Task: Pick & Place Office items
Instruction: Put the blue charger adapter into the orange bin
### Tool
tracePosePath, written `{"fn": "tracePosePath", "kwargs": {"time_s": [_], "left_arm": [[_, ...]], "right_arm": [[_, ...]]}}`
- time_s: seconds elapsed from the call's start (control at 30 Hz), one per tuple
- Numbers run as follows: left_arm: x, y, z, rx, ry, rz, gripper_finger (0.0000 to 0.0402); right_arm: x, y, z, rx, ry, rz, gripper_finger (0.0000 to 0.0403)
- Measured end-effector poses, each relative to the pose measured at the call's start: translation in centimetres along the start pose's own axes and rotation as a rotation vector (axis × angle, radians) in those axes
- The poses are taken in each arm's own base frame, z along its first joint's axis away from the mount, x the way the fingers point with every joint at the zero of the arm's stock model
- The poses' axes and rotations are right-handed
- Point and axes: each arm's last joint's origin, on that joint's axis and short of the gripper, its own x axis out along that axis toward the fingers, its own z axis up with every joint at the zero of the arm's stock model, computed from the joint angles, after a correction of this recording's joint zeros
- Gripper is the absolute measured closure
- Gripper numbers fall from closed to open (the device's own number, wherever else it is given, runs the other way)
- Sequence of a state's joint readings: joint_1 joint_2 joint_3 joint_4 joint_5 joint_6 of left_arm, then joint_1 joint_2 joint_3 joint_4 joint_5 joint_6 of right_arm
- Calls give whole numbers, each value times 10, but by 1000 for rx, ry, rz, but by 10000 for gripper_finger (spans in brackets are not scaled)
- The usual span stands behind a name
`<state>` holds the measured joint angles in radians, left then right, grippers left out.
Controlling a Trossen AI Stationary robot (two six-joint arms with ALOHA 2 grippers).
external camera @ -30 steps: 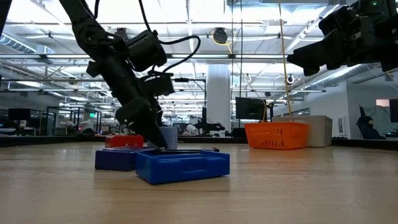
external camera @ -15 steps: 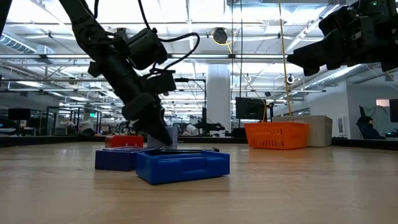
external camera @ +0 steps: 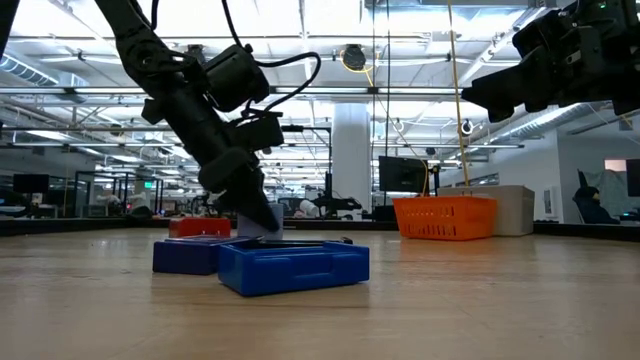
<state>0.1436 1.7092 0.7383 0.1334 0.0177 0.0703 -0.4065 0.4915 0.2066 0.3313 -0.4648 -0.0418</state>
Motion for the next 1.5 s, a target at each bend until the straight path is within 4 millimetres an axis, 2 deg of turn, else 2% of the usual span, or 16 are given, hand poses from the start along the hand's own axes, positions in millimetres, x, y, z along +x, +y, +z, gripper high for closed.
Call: {"fn": "tracePosePath", "kwargs": {"time_s": [0.23,0.33,0.4,0.5,0.77,0.97,1.13,1.33,1.5], "left_arm": [[0,0,1,-77,-9,0,281],[0,0,6,-102,-68,-1,263],[-1,-2,13,-94,-130,-2,260],[-3,-5,25,-80,-257,-17,281],[-21,-7,60,-21,-668,-119,282],[-33,-6,73,-4,-856,-109,282],[-39,-6,79,-5,-958,-106,282],[-31,-10,77,-36,-1099,-170,282],[-14,-13,73,-67,-1111,-164,282]], "right_arm": [[0,0,0,0,0,0,259],[0,0,0,0,0,0,259],[0,0,0,0,0,0,259],[0,0,0,3,0,0,259],[2,-1,-2,12,17,-4,259],[9,-4,-7,21,52,-137,259],[21,-3,-5,0,1,-115,259],[37,-4,-7,-10,-35,-207,257],[49,0,-6,20,-126,-184,218]]}}
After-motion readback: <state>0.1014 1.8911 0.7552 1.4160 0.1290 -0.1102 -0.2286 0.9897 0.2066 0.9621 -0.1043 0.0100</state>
